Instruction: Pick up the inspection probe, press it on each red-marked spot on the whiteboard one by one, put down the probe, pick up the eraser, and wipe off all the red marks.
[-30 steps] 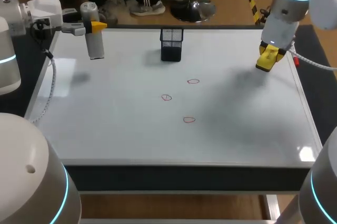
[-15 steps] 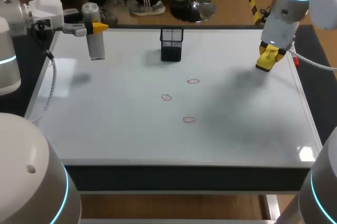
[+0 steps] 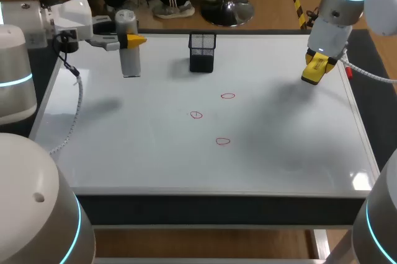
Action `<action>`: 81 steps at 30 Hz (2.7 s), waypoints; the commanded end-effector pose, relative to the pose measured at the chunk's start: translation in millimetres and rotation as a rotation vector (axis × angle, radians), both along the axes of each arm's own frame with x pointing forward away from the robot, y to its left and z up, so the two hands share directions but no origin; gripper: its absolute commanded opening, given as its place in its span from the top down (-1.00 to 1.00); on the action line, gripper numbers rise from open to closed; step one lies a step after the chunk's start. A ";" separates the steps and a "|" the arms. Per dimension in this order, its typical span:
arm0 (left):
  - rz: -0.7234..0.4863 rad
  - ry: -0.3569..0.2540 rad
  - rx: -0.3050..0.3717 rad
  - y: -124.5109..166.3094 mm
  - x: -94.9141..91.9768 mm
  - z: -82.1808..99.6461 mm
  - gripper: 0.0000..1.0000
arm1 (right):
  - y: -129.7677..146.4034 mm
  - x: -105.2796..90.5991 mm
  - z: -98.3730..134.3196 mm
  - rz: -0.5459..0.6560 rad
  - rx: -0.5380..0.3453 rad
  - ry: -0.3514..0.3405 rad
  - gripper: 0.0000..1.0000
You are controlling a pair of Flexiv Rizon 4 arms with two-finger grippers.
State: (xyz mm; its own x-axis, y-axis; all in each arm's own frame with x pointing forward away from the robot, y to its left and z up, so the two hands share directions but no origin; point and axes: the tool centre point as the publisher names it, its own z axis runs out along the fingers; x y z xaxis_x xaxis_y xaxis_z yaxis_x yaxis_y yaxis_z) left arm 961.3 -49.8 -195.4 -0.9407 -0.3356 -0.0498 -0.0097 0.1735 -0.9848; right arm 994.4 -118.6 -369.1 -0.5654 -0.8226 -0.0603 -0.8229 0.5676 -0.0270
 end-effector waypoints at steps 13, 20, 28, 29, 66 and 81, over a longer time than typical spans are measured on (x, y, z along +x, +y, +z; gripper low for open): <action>-0.075 0.024 -0.049 -68.2 -42.9 -14.0 1.00 | -0.7 0.1 0.9 0.002 -0.003 0.000 1.00; -0.164 0.042 -0.075 -97.5 -60.8 -26.3 1.00 | -0.7 0.1 0.9 0.002 -0.003 0.000 1.00; -0.218 0.070 -0.092 -121.1 -66.7 -41.0 1.00 | -0.7 0.1 0.9 0.002 -0.003 0.000 1.00; -0.229 0.064 -0.090 -123.8 -66.9 -43.2 1.00 | -0.7 0.1 0.9 0.002 -0.003 0.000 1.00; -0.336 0.047 -0.113 -160.9 -61.8 -88.6 1.00 | -0.7 0.1 0.9 0.002 -0.003 0.000 1.00; -0.341 0.035 -0.110 -159.4 -65.2 -90.0 1.00 | -0.7 0.1 0.9 0.002 -0.003 0.000 1.00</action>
State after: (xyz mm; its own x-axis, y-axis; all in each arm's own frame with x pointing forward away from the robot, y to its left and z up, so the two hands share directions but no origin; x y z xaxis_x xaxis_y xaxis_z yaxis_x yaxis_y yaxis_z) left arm 896.0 -209.9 -284.4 -1.0000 -0.0040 0.0049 -0.0052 0.0671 -0.9977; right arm 994.4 -118.6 -369.1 -0.5654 -0.8226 -0.0605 -0.8229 0.5676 -0.0270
